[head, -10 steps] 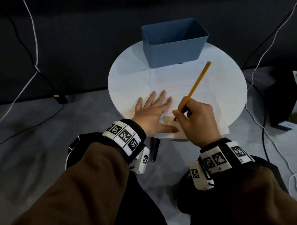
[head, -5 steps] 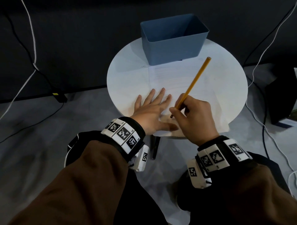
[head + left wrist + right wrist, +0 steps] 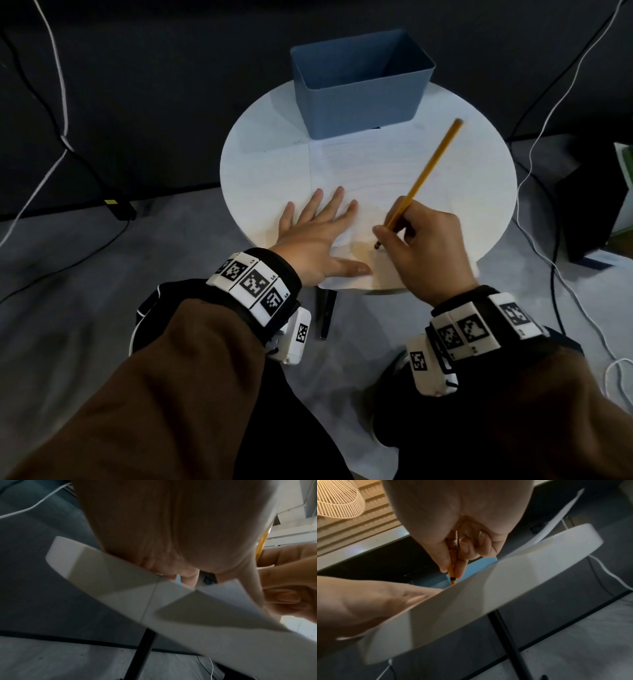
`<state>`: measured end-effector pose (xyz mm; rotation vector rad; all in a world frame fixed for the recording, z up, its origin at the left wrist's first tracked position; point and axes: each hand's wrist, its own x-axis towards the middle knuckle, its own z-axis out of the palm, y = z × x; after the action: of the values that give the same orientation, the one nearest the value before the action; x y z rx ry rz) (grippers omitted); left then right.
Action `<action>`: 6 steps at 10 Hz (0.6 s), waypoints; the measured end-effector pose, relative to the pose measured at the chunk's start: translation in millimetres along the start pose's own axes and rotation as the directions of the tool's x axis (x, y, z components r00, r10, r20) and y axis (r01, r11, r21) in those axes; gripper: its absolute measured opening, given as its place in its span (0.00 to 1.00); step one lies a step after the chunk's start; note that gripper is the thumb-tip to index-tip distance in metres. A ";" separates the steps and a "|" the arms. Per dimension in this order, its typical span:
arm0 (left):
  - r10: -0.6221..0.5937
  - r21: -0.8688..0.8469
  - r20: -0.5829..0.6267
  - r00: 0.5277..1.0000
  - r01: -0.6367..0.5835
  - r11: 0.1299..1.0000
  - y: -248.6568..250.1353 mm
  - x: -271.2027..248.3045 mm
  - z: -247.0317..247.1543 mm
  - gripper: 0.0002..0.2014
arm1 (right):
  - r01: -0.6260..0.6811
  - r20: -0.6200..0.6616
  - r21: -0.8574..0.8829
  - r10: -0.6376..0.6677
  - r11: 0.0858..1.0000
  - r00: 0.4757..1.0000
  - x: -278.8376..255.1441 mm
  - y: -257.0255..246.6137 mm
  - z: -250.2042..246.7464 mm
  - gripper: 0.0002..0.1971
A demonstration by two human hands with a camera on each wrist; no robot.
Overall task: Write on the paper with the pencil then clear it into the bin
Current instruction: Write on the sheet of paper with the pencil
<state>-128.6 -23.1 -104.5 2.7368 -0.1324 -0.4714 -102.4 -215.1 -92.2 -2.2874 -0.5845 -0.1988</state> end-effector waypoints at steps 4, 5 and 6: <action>0.005 -0.034 -0.015 1.000 -0.006 0.999 -1.3 -0.9 1.7 0.51 | -0.088 -0.062 -0.050 0.085 0.995 0.994 -3.3 24.0 -19.3 0.10; 0.003 -0.017 -0.009 1.000 -0.003 1.000 -0.7 -0.3 0.0 0.51 | -0.074 -0.069 -0.019 0.072 0.997 0.995 -2.8 20.5 -14.5 0.10; -0.002 -0.007 0.008 1.000 0.002 1.000 0.6 -0.1 -0.7 0.51 | -0.031 -0.031 -0.017 0.030 0.999 0.999 -4.7 12.5 -6.6 0.10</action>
<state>-128.4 -23.4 -103.6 2.7283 -0.1291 -0.4824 -100.5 -229.2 -97.0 -2.3042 -0.5342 -0.2241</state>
